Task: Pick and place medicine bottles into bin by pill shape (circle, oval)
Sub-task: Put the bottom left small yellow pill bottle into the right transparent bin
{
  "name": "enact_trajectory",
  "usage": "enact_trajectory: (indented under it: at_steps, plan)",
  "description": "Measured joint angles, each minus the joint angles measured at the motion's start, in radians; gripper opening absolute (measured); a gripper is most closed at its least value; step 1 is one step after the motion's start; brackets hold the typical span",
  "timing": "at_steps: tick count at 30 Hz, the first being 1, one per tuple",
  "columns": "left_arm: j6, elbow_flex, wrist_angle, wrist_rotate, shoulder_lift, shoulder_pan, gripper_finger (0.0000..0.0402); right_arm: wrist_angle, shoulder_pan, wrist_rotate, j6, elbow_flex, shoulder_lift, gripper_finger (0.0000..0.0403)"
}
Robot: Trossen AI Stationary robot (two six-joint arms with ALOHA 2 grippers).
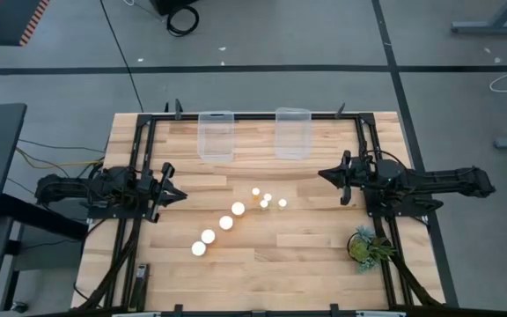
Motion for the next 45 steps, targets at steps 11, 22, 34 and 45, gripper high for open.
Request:
enact_trajectory:
  at_steps: [11, 22, 34, 45]
  plan:
    - [0.0, 0.0, 0.0, 0.0, 0.0, 0.0, 0.003, 0.0, 0.0, 0.0, 0.001, 0.001, 0.0, 0.0007]
    - [0.0, 0.0, 0.0, 0.0, 0.0, 0.0, 0.0029, 0.07, -0.001, 0.018, 0.037, 0.002, 0.0, 0.0007]
    - [0.0, 0.0, 0.0, 0.0, 0.0, 0.0, 0.0036, 0.097, 0.0, 0.031, 0.042, 0.002, 0.003, 0.0007]
    - [0.0, 0.0, 0.0, 0.0, 0.0, 0.0, 0.0026, 0.269, -0.004, 0.127, -0.047, 0.002, 0.081, 0.0007]
